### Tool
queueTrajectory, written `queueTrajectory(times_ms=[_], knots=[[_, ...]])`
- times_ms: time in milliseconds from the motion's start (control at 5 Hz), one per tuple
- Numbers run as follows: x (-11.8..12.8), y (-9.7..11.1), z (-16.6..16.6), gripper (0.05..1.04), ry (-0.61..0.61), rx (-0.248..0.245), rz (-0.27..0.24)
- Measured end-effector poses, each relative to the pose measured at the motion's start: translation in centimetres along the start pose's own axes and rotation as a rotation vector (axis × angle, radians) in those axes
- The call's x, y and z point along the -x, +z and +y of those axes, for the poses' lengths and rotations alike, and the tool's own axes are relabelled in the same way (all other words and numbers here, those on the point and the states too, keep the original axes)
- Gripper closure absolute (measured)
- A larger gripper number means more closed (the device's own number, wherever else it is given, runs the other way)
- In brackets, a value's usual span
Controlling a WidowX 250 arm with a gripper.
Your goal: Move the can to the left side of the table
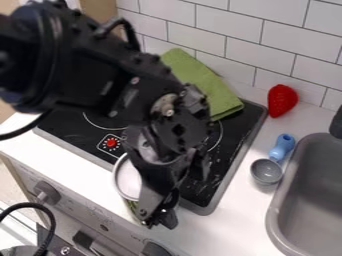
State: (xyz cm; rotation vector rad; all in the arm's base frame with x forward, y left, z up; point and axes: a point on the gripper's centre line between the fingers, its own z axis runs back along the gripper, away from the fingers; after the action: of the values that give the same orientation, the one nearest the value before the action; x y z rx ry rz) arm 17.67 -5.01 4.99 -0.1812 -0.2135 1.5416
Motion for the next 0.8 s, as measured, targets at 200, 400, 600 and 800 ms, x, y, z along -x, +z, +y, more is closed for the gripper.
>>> queueTrajectory(times_ms=[200,400,600,800], knots=[[-0.9,0.0,-0.2,0.085,-0.003,0.021,-0.018],[-2.1,-0.1,-0.3,0.085,0.008,0.016,-0.025],[-3.5,-0.2,-0.5,0.085,-0.016,0.01,-0.034],[-5.0,0.2,-0.3,0.085,-0.033,0.049,-0.045]])
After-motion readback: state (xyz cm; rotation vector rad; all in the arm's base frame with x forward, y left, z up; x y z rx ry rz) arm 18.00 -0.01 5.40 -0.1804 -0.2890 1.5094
